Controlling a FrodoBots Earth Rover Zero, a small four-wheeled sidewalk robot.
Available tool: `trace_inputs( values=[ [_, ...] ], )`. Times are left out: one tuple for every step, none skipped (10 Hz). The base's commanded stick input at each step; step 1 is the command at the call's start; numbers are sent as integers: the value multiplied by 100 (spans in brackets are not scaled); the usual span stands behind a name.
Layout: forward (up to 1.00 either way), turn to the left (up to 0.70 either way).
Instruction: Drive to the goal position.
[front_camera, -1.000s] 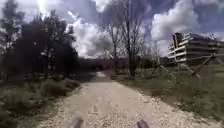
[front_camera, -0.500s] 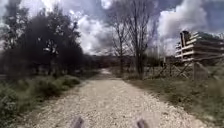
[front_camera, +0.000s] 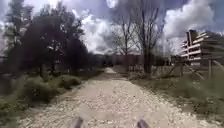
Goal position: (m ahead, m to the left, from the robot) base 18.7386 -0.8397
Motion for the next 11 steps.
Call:
trace_inputs(
  values=[
    [100, 5],
    [100, 0],
    [100, 0],
    [100, 0],
    [100, 0],
    [100, 0],
    [100, 0],
    [100, 0],
    [100, 0],
    [100, 0],
    [100, 0]
  ],
)
